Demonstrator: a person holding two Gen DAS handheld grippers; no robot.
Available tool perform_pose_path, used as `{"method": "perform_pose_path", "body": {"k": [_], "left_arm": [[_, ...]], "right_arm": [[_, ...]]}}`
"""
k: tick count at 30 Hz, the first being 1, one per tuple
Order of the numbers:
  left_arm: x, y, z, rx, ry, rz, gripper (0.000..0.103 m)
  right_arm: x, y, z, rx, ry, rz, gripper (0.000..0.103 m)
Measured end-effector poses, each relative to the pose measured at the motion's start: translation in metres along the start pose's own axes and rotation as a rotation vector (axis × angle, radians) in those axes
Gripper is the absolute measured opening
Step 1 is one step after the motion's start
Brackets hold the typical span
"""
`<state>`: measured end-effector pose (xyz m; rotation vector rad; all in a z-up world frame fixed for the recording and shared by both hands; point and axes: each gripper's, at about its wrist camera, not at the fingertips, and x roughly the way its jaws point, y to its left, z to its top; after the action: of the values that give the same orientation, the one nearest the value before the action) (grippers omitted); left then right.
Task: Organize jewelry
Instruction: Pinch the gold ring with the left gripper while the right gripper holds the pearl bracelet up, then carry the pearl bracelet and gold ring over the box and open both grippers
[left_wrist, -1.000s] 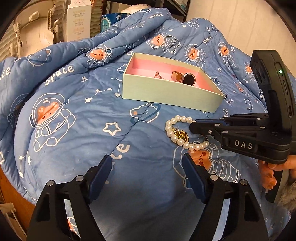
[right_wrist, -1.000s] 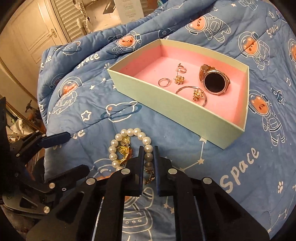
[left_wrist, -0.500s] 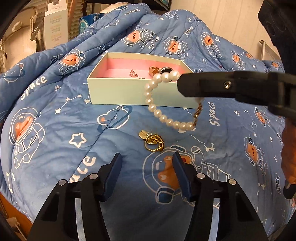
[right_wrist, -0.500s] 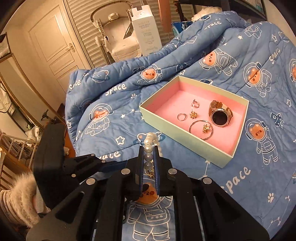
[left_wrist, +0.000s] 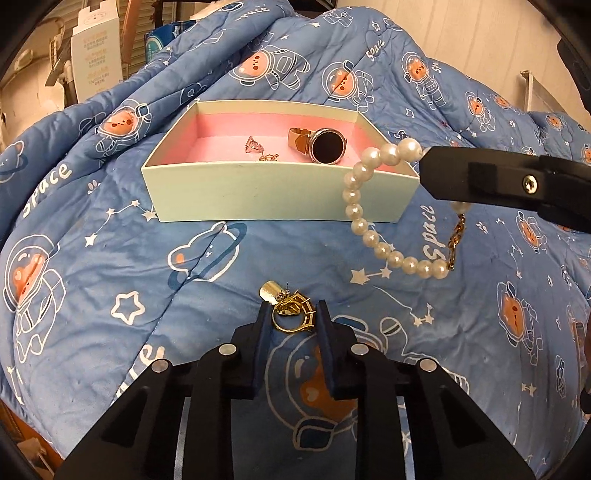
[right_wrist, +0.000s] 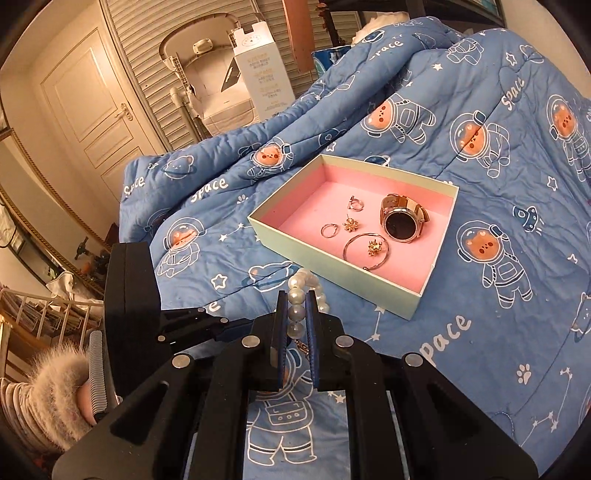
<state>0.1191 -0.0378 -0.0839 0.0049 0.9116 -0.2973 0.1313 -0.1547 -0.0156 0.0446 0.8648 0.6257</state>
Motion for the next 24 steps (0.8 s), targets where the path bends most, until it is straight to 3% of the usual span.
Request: {"method": "perform_pose_path", "body": {"k": [14, 24], "left_arm": [[-0.035, 0.002, 0.014, -0.015, -0.056, -0.055, 0.023], [-0.055, 0.011, 0.062, 0.031, -0.128, -0.026, 0.023]], "right_arm": [[-0.005, -0.004, 0.003, -0.008, -0.01, -0.013, 0.01], [-0.01, -0.003, 0.019, -0.04, -0.035, -0.03, 0.01]]}}
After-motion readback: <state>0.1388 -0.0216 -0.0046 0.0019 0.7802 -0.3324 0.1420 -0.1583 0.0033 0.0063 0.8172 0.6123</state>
